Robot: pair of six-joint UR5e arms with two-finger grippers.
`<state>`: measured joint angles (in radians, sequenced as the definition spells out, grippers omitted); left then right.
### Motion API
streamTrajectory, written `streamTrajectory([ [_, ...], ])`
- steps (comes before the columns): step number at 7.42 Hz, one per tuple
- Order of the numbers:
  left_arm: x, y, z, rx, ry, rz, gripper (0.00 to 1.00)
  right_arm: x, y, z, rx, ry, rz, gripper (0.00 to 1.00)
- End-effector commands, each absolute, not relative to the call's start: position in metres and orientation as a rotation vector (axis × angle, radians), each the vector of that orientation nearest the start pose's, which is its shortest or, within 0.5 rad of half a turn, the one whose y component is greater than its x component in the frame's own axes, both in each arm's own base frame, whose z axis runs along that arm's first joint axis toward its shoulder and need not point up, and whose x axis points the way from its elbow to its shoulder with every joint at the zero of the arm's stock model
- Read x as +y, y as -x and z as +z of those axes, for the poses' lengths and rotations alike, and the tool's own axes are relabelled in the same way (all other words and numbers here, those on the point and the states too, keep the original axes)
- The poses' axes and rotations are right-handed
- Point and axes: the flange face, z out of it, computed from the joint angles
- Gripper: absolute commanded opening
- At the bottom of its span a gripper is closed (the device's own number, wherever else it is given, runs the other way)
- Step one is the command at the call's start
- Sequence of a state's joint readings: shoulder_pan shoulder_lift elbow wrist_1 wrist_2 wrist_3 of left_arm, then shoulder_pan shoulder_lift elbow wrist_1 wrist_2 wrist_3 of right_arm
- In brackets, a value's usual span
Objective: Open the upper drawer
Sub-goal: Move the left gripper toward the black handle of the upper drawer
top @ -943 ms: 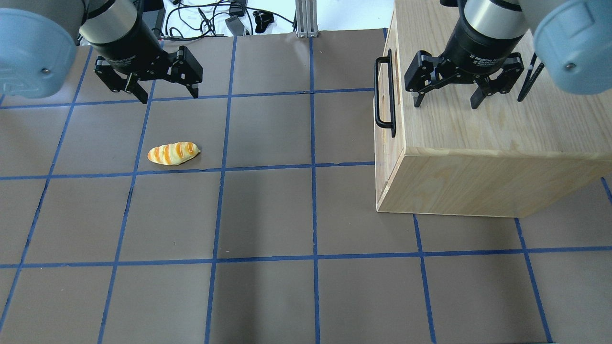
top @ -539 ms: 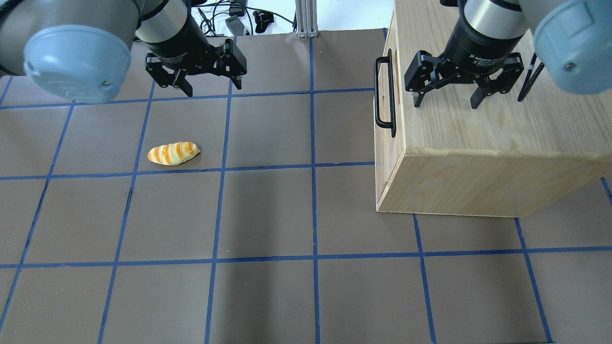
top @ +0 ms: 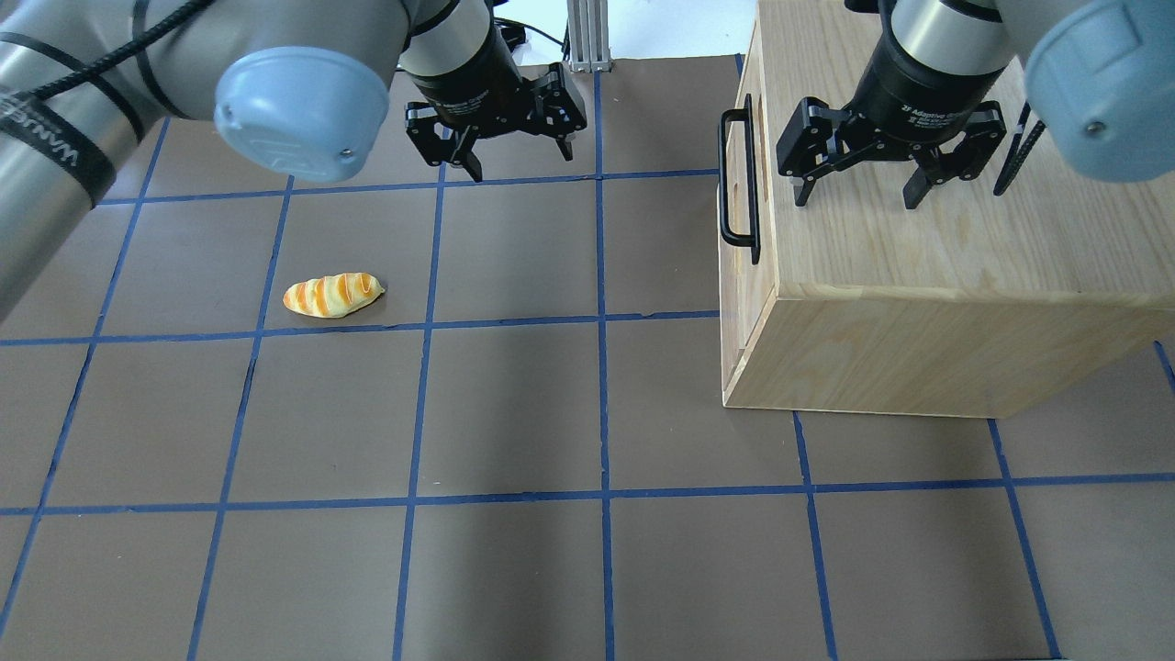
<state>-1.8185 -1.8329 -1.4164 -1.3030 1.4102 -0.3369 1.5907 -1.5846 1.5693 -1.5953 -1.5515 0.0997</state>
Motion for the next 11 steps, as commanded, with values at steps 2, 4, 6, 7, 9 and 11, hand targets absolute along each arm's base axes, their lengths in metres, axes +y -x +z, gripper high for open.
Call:
streamTrajectory([
  [2, -0.569, 0.339, 0.433, 3.345, 0.120, -0.140, 1.00, -0.487, -0.145, 0.498, 3.118, -0.124, -0.060, 1.00],
  [4, -0.571, 0.350, 0.425, 3.346, 0.100, -0.129, 1.00, -0.487, -0.145, 0.498, 3.116, -0.124, -0.060, 1.00],
  [6, -0.564, 0.370, 0.431, 3.352, 0.060, -0.146, 1.00, -0.487, -0.145, 0.498, 3.116, -0.124, -0.060, 1.00],
  [7, -0.564, 0.381, 0.428, 3.354, 0.085, -0.138, 1.00, -0.487, -0.145, 0.498, 3.118, -0.124, -0.060, 1.00],
  [9, -0.564, 0.387, 0.421, 3.351, 0.066, -0.121, 1.00, -0.487, -0.145, 0.498, 3.116, -0.124, -0.060, 1.00],
  [11, -0.565, 0.397, 0.414, 3.356, 0.048, -0.118, 1.00, -0.487, -0.145, 0.498, 3.116, -0.124, -0.060, 1.00],
])
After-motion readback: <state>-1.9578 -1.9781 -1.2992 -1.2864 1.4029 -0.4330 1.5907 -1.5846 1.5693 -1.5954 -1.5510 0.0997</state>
